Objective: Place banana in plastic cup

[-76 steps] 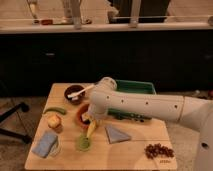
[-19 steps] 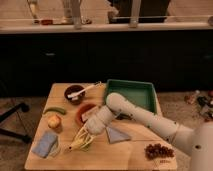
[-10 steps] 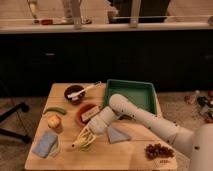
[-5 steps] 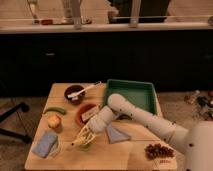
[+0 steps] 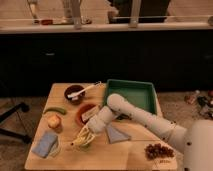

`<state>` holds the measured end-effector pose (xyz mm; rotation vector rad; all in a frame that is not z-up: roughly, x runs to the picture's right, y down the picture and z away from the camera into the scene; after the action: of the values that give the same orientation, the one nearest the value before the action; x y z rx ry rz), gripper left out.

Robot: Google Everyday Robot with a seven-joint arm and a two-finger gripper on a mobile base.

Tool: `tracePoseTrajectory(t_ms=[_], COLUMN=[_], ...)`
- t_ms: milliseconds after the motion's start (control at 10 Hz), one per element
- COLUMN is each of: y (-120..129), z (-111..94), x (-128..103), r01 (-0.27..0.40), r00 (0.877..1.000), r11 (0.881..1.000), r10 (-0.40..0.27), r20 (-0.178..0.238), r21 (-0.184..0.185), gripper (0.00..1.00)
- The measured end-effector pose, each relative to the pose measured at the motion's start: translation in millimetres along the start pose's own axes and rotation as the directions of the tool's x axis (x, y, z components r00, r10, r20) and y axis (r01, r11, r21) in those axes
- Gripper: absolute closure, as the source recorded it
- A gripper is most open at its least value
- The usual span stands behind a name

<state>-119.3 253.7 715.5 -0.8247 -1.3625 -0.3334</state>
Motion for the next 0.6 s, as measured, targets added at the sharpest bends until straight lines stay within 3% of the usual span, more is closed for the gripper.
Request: tracePoseTrajectory(t_ms=[100,200,600], y=[-1.0,-1.8,-6.0], z=[-0.2,-0.6,-3.6], x=[-0.6,-1.4,-7.3], r01=[0.001,0.003,0.012], r00=[1.000,1.000,1.000], r11=[1.000,1.000,1.000], r10=[-0.001,-0.003,-0.012], r20=[-0.003,-0.006,-0.026], r21=[-0.001,-0.005,-0.012], gripper=[0.23,0.20,0.20])
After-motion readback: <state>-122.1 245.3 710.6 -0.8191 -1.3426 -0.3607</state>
